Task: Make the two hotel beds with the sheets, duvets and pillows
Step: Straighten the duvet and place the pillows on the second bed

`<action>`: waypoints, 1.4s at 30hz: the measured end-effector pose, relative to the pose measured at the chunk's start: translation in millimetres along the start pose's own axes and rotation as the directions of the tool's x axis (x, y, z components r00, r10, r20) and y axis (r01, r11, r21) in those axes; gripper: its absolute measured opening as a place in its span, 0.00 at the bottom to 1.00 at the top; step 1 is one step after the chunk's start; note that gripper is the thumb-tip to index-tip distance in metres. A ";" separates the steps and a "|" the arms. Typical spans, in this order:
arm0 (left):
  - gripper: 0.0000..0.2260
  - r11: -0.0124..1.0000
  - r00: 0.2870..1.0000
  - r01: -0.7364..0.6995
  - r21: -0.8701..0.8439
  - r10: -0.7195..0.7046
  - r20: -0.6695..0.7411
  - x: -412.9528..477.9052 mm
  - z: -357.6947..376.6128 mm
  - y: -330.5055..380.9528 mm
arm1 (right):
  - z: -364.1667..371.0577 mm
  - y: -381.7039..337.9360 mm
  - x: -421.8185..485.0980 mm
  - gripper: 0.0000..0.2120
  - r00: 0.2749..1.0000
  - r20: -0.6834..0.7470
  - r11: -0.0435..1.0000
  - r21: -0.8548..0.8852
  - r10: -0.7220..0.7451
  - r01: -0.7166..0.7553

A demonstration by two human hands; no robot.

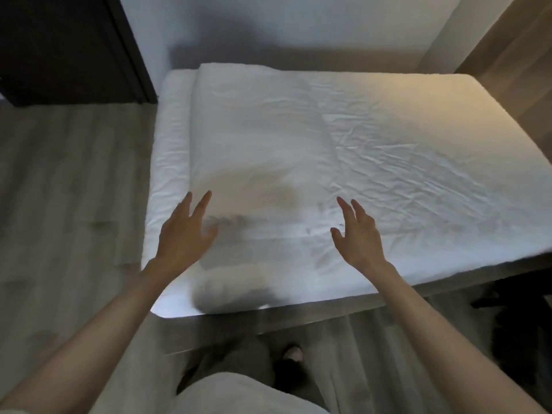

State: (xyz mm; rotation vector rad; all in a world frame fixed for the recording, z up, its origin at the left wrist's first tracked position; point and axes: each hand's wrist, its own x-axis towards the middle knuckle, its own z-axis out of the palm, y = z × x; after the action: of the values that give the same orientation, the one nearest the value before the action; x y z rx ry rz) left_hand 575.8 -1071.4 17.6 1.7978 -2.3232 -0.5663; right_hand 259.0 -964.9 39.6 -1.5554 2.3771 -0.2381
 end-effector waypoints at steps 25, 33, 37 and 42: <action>0.51 0.819 0.956 0.190 -0.542 -0.279 -0.086 89.4 181.9 -89.1 | 169.5 90.4 151.8 0.37 0.966 -0.213 0.962 0.258 0.143 -0.086; 0.48 0.821 0.935 0.171 -0.544 -0.310 -0.174 107.9 215.8 -88.6 | 188.1 99.2 158.4 0.24 0.943 -0.276 0.978 0.148 0.183 -0.146; 0.50 0.824 0.927 0.259 -0.504 -0.358 -0.109 110.6 220.9 -92.3 | 190.2 98.1 158.0 0.25 0.940 -0.301 0.985 0.107 0.162 -0.135; 0.63 0.820 0.944 0.279 -0.500 -0.330 -0.015 110.5 215.8 -94.1 | 187.6 98.4 158.3 0.25 0.946 -0.295 0.990 0.080 0.133 -0.114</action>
State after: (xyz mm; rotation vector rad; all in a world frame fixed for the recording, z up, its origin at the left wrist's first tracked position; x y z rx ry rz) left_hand 556.8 -1153.1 -228.6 1.8823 -1.6212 -0.9838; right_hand 175.9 -1066.2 -190.2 -1.4211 2.6554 -0.5511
